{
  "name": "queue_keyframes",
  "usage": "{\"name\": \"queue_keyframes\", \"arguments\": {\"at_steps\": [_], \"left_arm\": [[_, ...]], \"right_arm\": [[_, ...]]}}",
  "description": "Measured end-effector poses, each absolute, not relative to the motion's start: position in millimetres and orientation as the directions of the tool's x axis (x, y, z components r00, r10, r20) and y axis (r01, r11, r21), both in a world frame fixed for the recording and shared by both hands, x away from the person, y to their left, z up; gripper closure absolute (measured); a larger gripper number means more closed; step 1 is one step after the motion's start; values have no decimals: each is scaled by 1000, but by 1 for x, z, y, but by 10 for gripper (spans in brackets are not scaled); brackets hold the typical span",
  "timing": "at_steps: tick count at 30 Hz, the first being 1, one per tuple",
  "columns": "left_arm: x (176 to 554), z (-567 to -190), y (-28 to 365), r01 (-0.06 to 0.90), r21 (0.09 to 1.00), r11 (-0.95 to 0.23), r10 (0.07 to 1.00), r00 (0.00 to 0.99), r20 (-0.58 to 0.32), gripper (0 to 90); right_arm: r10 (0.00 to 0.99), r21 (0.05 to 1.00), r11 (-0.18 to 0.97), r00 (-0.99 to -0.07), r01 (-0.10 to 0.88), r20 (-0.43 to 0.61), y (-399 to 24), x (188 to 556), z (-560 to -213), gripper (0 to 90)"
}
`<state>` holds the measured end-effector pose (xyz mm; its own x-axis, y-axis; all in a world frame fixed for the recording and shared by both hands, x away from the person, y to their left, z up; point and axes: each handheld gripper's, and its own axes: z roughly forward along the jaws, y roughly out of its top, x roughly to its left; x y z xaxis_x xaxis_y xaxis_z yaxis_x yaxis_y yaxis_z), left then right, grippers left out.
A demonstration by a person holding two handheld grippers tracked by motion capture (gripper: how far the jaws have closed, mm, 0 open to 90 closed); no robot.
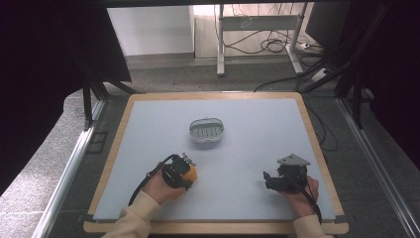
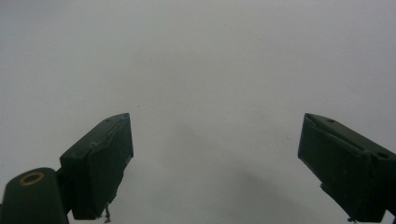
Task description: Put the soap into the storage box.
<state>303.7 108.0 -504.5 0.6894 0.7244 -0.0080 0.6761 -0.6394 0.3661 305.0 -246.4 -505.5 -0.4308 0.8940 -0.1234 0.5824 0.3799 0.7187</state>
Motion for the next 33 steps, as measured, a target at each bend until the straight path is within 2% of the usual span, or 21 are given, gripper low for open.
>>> {"name": "queue_keyframes", "arguments": {"at_steps": [9,14,33], "left_arm": [[300,-495,112,656,407,-636,708,706,-30,618],[297,-483,119,639,466,-612,707,706,-39,618],[299,-456,129,587,500,-637,638,765,-86,618]], "right_arm": [[897,721,376,-424,583,-125,-247,305,-505,107],[897,723,375,-425,581,-123,-247,305,-504,107],[902,727,367,-414,580,-125,-251,303,-503,108]]}}
